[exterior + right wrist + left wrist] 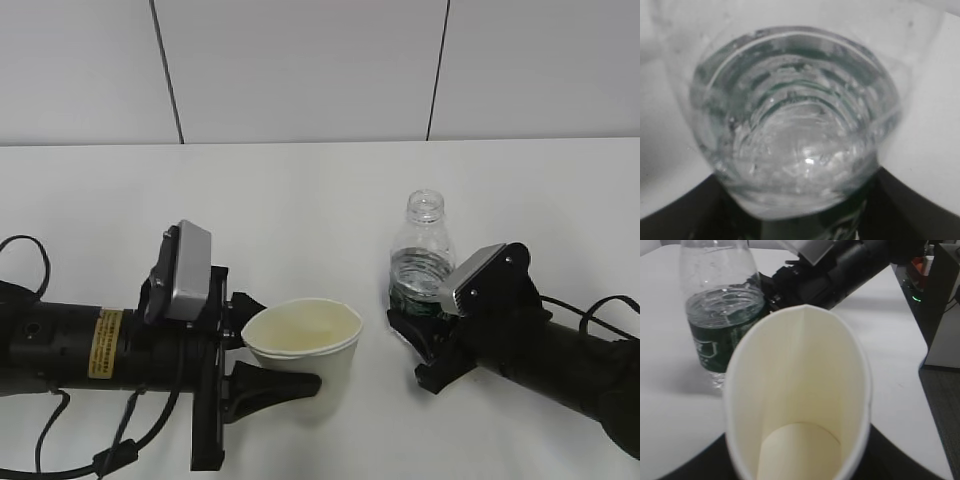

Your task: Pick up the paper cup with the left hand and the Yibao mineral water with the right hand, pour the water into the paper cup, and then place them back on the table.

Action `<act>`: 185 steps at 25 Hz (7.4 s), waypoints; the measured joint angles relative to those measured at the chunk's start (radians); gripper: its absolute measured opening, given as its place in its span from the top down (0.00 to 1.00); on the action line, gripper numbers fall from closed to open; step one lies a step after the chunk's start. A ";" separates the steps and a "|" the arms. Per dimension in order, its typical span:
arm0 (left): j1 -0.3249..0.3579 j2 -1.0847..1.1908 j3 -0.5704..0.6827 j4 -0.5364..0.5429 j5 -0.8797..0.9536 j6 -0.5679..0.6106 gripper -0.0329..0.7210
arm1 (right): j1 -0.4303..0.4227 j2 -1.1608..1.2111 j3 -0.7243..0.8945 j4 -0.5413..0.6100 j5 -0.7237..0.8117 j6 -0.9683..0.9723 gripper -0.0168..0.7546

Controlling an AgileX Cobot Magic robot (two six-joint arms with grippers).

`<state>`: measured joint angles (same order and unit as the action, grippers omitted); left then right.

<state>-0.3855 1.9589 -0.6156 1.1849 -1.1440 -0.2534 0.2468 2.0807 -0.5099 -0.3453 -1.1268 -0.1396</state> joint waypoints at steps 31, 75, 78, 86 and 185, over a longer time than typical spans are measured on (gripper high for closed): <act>-0.098 0.000 -0.081 -0.216 0.129 -0.030 0.49 | 0.000 -0.063 0.004 0.058 0.004 -0.333 0.43; -0.098 0.000 -0.081 -0.097 0.165 -0.087 0.40 | 0.000 -0.063 0.004 0.159 0.004 -0.946 0.44; -0.098 0.000 -0.081 -0.092 0.164 -0.088 0.40 | 0.000 -0.063 -0.005 0.159 0.004 -0.954 0.44; -0.098 0.000 -0.081 -0.091 0.175 -0.089 0.40 | 0.000 -0.063 -0.025 0.159 0.004 -1.017 0.44; -0.098 0.013 -0.081 -0.115 0.180 -0.105 0.40 | 0.000 -0.143 -0.119 0.150 0.006 -1.444 0.44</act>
<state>-0.4832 1.9720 -0.6969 1.0695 -0.9643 -0.3584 0.2468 1.9374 -0.6285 -0.1952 -1.1204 -1.5838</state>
